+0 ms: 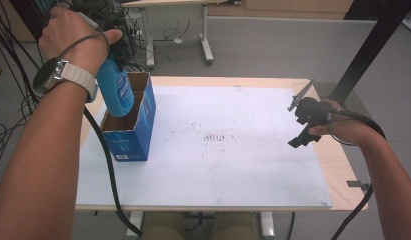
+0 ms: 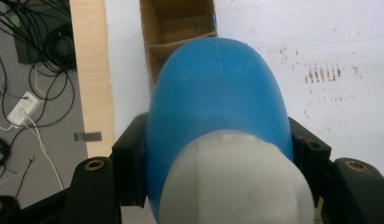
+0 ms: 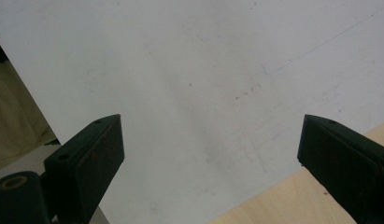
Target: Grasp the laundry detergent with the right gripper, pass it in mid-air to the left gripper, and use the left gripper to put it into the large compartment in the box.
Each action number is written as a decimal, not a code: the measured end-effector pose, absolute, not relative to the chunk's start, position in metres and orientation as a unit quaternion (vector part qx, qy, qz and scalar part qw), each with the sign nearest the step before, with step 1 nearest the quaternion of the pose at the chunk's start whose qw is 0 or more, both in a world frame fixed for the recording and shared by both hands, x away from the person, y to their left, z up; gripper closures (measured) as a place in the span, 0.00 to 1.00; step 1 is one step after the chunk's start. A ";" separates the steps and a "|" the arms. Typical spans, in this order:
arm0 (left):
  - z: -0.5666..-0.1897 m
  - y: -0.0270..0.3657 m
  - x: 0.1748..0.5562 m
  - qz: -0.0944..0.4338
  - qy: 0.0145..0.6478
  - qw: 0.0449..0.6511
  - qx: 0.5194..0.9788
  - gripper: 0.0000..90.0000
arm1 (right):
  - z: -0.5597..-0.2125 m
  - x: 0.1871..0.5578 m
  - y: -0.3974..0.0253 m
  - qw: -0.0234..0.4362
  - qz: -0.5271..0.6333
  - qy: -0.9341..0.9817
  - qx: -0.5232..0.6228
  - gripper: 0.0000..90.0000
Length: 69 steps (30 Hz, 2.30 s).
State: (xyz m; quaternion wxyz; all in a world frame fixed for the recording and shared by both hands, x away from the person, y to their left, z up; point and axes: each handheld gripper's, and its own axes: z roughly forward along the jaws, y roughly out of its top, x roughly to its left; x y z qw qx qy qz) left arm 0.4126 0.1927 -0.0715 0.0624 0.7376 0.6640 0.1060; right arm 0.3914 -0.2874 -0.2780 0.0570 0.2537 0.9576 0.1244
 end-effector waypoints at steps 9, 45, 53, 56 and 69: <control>-0.081 0.199 0.421 0.107 0.667 0.064 0.735 0.42 | -0.280 0.396 -0.287 0.054 0.124 0.957 0.258 0.08; -0.141 0.205 0.444 0.111 0.656 0.055 0.744 0.42 | -0.294 0.404 -0.293 0.063 0.123 0.950 0.281 0.08; -0.154 0.207 0.446 0.116 0.653 0.054 0.747 0.42 | -0.296 0.405 -0.296 0.063 0.123 0.948 0.285 0.08; -0.157 0.209 0.446 0.117 0.654 0.059 0.745 0.42 | -0.298 0.405 -0.296 0.061 0.123 0.948 0.286 0.08; -0.175 0.211 0.449 0.114 0.653 0.059 0.746 0.42 | -0.304 0.407 -0.294 0.061 0.128 0.948 0.286 0.07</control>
